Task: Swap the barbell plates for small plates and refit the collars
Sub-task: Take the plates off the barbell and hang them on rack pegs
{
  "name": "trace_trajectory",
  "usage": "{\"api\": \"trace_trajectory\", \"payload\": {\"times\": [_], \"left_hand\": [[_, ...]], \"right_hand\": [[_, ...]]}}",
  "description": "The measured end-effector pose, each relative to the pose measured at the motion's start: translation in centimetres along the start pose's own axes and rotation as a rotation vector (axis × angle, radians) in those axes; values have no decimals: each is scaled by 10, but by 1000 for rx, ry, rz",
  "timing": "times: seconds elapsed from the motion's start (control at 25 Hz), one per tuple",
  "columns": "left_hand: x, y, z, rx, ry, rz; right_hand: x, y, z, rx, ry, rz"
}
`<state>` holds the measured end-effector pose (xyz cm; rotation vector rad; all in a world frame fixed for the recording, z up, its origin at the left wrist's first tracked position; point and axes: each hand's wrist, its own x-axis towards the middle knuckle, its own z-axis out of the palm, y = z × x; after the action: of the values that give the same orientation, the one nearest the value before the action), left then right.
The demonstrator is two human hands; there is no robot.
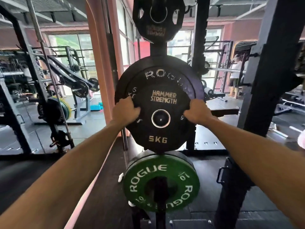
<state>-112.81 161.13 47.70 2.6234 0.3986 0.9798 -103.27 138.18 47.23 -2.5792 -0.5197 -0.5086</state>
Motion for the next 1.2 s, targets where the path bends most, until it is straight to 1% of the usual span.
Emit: {"api": "trace_trajectory", "payload": {"times": [0.16, 0.24, 0.32, 0.44, 0.52, 0.72, 0.88, 0.92, 1.04, 1.12, 1.2], "left_hand": [[24, -18, 32, -49, -2, -4], [38, -26, 47, 4, -32, -4], [50, -33, 60, 83, -47, -6], [64, -39, 72, 203, -18, 28], [73, -39, 77, 244, -3, 50], [105, -33, 94, 330, -10, 12], [118, -31, 104, 368, -5, -30], [117, -28, 100, 381, -37, -33], [114, -22, 85, 370, -177, -58], [109, -22, 76, 312, -237, -62], [100, -22, 71, 240, -266, -48]], "right_hand": [[27, 6, 17, 7, 13, -11], [44, 8, 22, -33, -24, -22], [59, 9, 26, -111, -46, -24], [76, 9, 26, -276, -63, -46], [89, 9, 24, -359, -100, -57], [124, 8, 41, -510, -176, 37], [139, 6, 49, -553, -209, 137], [136, 4, 49, -543, -206, 138], [120, 7, 53, -491, -105, 89], [103, 10, 53, -447, -117, 59], [87, 16, 47, -411, -168, 36]]}}
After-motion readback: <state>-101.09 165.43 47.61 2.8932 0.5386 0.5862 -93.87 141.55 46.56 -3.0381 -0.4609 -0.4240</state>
